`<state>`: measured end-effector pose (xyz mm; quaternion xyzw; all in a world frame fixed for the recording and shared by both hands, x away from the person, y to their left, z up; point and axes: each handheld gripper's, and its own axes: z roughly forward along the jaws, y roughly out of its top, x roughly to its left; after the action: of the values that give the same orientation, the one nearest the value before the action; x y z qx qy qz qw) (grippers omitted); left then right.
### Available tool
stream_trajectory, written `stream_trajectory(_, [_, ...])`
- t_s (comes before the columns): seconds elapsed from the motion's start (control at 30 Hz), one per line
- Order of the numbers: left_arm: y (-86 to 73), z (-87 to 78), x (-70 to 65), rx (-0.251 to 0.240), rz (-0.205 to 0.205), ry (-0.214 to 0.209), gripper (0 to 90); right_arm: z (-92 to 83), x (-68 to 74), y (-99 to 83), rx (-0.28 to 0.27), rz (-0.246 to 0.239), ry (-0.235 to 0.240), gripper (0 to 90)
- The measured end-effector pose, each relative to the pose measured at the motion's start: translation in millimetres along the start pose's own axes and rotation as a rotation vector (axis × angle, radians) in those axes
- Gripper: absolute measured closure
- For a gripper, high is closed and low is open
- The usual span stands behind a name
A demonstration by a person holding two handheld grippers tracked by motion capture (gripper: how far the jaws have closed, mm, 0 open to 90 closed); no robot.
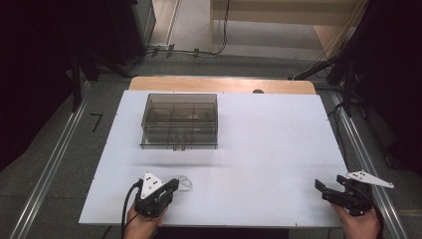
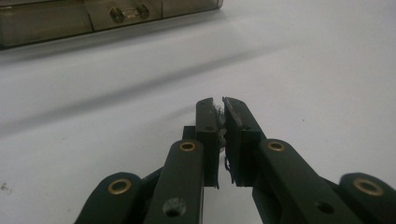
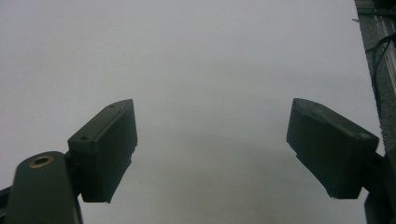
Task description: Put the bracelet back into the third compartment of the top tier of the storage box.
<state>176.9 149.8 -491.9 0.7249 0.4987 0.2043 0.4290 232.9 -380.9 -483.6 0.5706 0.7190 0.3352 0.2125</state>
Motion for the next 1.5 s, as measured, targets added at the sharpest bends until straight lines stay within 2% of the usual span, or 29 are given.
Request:
stream_trajectory(0.63, [16.2,-12.9,0.7,-0.086,-0.026,-0.014,84.6,0.5,0.0,-0.1,0.005,0.005,0.000,14.8])
stream_trajectory(0.97, [23.7,-12.5,-3.9,-0.111,-0.017,-0.015,84.7,0.5,0.0,-0.1,0.005,0.004,0.002,14.7])
stream_trajectory(1.5, [37.1,-8.9,-2.6,-0.150,-0.049,-0.019,84.6,0.7,-0.1,-0.1,0.004,0.001,0.004,14.7])
